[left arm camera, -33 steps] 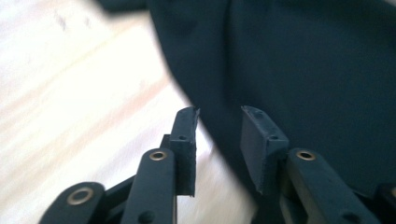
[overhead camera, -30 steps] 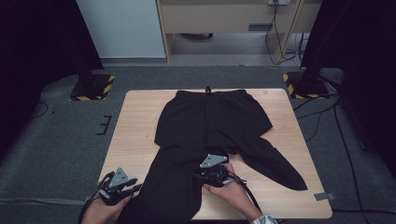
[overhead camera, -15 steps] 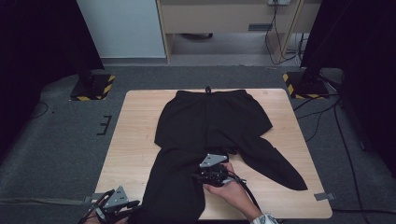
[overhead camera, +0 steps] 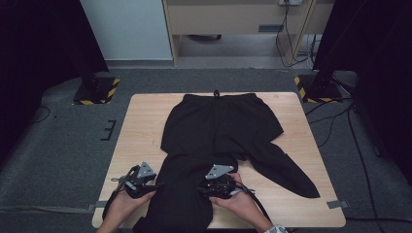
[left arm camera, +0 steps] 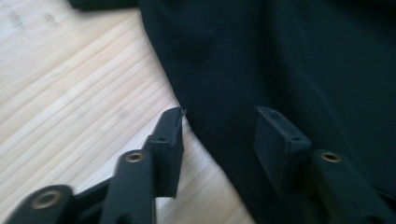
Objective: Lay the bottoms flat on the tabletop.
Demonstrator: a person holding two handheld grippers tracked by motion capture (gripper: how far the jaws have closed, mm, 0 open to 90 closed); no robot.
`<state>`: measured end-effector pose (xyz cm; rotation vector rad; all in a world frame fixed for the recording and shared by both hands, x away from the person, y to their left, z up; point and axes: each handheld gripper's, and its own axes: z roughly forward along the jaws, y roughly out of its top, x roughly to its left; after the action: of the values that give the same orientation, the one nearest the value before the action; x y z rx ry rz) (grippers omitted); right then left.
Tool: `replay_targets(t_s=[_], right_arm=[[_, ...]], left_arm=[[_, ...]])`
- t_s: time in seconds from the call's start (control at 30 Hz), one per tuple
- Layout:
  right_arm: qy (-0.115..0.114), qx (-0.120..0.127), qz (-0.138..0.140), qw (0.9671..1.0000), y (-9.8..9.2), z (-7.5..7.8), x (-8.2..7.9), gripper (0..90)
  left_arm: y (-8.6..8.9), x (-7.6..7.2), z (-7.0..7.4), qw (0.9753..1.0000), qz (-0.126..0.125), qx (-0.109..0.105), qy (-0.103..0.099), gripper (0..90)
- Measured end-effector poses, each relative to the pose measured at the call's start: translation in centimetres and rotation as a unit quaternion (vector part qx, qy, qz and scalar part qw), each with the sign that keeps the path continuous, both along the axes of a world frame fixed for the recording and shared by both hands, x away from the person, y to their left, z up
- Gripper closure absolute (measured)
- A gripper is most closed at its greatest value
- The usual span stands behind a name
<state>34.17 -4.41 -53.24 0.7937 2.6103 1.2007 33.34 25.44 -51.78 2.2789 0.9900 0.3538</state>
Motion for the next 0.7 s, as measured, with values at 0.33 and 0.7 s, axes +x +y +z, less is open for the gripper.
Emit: replay_targets(t_s=[0.33, 0.7], right_arm=[[0.003, -0.003, 0.043, 0.9991, 1.1, 0.2, -1.1, 86.8], [-0.01, 0.03, 0.013, 0.9994, -1.3, 2.6, -0.3, 54.3]], left_arm=[[0.6, -1.9, 0.9, 0.9984, -0.031, 0.041, 0.022, 88.6], [4.9, -4.8, 1.0, 0.9983, -0.023, 0.033, 0.043, 81.2]])
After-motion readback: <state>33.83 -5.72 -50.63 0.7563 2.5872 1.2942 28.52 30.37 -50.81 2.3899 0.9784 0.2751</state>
